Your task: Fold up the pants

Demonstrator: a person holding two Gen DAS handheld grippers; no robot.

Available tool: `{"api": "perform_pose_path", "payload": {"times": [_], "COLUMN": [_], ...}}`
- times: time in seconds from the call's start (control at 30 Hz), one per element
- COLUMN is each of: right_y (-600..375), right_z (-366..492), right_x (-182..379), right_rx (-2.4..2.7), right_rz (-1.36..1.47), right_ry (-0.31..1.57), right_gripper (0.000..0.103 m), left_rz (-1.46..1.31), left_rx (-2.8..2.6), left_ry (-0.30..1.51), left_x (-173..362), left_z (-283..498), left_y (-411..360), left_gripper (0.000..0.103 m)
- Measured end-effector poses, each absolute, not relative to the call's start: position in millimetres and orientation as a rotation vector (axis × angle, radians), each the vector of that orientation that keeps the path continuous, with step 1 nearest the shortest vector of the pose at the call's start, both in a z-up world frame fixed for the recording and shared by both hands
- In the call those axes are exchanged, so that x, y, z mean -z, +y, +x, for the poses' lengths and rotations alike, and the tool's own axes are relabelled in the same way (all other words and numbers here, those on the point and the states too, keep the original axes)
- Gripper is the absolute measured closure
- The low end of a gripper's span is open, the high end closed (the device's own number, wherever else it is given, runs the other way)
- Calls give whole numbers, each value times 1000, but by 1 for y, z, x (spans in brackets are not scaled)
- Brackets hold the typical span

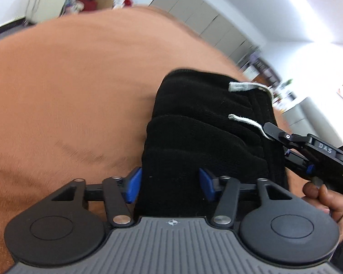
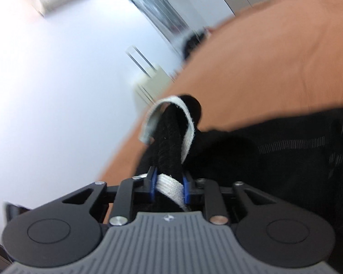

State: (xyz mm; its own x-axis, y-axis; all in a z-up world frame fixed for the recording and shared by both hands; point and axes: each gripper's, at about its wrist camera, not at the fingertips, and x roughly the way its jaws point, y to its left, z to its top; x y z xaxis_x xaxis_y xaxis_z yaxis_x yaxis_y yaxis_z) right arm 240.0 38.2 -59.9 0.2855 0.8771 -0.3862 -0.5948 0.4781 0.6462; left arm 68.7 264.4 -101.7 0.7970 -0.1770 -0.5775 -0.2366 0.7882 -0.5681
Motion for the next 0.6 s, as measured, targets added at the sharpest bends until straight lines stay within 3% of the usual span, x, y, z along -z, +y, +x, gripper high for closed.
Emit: {"api": "perform_pose_path", "payload": {"times": [0.1,0.27,0.47,0.5,0.53,0.6], "right_y": [21,27,14,8,0,-15], "right_z": [247,266,247,238,234,226], "right_x": [50,105,88,81,76,81], "right_rx": [-1000,-846,-834,-831,-825,-824], "right_rz": [421,325,317,287,276,310], "right_ry": [745,896,842,826,828,877], "right_gripper": [86,85,72,64,62,61], "left_rz": [-624,-555,-628,-640,-657,-698], "left_rx": [-23,-77,-75,-82,-78,-61], "left_ry": [701,788,743,724,708,708], "left_x": [99,119,110,111,110,114], "left_z": [79,89,78,69,65,65], "left_y": [249,245,265,267,270,274], "left_gripper": [47,46,44,36,26,20]}}
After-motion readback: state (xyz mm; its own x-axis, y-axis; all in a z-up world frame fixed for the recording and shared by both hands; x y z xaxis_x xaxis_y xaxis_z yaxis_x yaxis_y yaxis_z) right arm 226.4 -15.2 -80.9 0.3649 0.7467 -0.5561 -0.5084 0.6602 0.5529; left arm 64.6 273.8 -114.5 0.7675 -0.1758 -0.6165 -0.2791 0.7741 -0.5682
